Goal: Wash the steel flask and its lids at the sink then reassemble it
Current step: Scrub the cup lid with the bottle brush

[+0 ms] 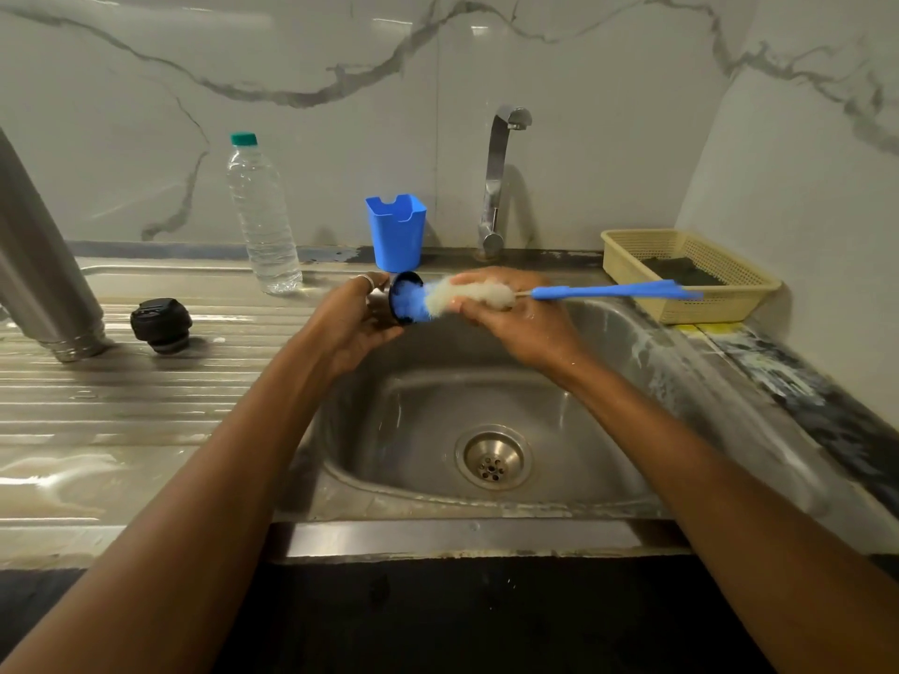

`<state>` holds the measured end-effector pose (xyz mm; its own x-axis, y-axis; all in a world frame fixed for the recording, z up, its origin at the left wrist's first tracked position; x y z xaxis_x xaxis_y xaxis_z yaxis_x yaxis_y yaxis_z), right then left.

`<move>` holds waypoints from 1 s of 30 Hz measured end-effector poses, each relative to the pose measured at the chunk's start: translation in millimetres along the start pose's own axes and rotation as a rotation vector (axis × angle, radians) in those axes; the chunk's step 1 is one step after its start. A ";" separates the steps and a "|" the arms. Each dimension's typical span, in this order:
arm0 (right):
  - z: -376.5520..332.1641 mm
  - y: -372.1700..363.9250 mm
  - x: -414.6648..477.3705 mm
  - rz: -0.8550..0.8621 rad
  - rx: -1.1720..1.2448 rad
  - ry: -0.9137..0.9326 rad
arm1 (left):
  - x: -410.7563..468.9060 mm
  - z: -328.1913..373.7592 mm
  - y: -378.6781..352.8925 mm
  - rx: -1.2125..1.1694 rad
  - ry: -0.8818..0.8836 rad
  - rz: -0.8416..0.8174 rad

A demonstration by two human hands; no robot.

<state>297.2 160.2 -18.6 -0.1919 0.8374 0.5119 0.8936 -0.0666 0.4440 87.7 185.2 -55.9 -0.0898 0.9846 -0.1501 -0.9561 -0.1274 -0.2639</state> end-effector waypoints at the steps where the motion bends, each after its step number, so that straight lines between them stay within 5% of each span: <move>1: -7.6 -3.6 -2.2 -0.047 -0.093 0.094 | 0.2 -0.1 -0.6 0.002 -0.003 0.010; 9: -4.0 3.2 -6.0 -0.262 0.448 -0.462 | 1.8 -0.2 7.8 -0.018 0.032 0.164; 14: -1.8 39.0 2.3 0.044 0.604 -0.485 | 2.3 2.0 10.1 -0.079 0.002 0.213; 20: -21.2 71.3 2.1 0.069 0.839 -0.389 | 2.1 11.6 12.7 -0.120 -0.139 0.274; 25: -13.7 87.9 -8.7 -0.123 0.751 -0.430 | 7.4 20.5 37.3 -0.043 -0.281 0.399; 30: -10.8 76.2 -17.5 -0.539 0.492 -0.450 | 8.7 22.9 50.7 -0.023 -0.322 0.463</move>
<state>364.3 134.7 14.2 -0.5546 0.8296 -0.0642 0.8211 0.5582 0.1195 32.1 190.0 -48.7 -0.5825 0.8117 0.0423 -0.7907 -0.5539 -0.2607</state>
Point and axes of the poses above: each hand's wrist, its own x-axis towards the middle knuckle, its own y-axis out of the back of the hand, z = x × y, the point moved 4 cm from there along x, towards the middle knuckle, and after that the axes turned 2 degrees about x, right-handed, at the moved point
